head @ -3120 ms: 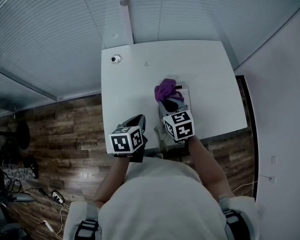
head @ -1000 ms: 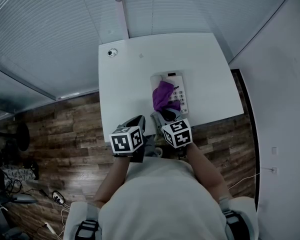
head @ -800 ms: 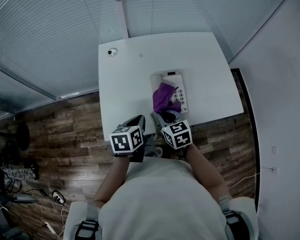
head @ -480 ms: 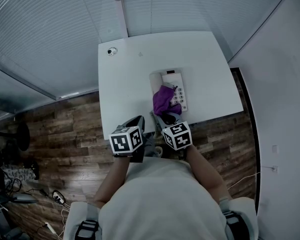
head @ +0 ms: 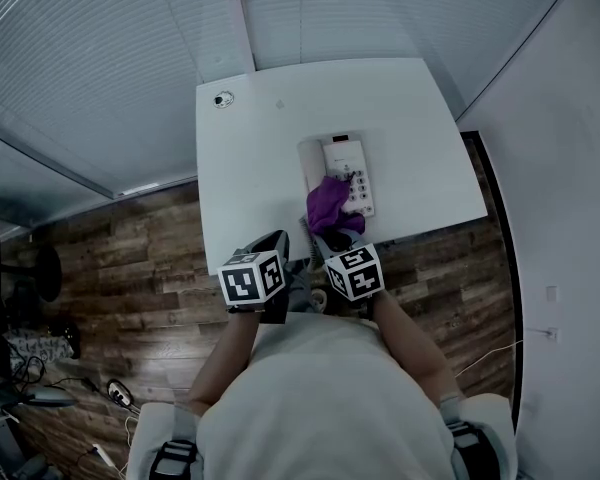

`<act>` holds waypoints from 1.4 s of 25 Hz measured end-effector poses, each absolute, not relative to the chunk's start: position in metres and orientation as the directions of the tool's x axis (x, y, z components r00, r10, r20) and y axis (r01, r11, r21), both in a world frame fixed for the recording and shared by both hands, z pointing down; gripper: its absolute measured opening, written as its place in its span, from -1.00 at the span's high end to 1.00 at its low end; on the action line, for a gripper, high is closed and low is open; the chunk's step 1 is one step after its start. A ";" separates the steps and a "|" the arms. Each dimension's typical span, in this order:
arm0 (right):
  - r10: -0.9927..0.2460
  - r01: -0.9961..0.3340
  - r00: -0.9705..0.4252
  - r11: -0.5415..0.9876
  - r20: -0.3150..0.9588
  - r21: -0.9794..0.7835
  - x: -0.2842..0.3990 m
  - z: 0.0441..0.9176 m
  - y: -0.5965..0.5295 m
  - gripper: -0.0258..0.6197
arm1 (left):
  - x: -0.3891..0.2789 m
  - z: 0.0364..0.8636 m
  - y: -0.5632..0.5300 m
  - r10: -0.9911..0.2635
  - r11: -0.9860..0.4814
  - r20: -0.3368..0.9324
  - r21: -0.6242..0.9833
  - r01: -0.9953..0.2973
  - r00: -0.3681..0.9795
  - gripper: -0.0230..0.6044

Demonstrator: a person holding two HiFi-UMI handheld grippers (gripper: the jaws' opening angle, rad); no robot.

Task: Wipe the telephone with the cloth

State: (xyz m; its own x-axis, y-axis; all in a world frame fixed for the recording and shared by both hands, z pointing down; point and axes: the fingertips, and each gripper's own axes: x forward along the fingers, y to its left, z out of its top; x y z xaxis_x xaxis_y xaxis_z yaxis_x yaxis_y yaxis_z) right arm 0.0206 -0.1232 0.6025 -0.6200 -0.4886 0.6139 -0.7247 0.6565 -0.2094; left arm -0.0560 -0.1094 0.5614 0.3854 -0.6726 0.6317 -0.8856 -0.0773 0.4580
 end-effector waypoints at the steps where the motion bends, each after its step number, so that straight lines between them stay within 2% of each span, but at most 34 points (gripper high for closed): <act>1: -0.489 -0.726 -0.620 0.655 0.613 -0.211 0.021 0.602 -0.123 0.79 | -0.055 0.561 -0.109 -0.672 -0.078 0.632 0.458 -0.885 0.386 0.86; 11: -0.516 -0.738 -0.622 0.638 0.589 -0.221 0.031 0.589 -0.119 0.79 | -0.048 0.563 -0.112 -0.659 -0.099 0.635 0.459 -0.883 0.404 0.86; 29: -0.759 -0.857 -0.510 0.489 0.404 -0.165 0.101 0.499 -0.145 0.79 | -0.007 0.553 -0.156 -0.640 -0.190 0.599 0.483 -0.855 0.481 0.86; 35: -0.808 -0.880 -0.475 0.442 0.348 -0.176 0.117 0.477 -0.159 0.79 | -0.002 0.556 -0.182 -0.638 -0.179 0.613 0.471 -0.864 0.466 0.86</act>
State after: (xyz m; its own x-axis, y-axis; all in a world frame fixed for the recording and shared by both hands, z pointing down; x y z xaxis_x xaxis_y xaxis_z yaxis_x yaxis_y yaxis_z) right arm 0.1167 -0.1589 0.4773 -0.4755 -0.8080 0.3478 -0.8796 0.4420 -0.1757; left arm -0.0018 -0.1816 0.5559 0.4662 -0.6383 0.6126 -0.8639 -0.1792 0.4707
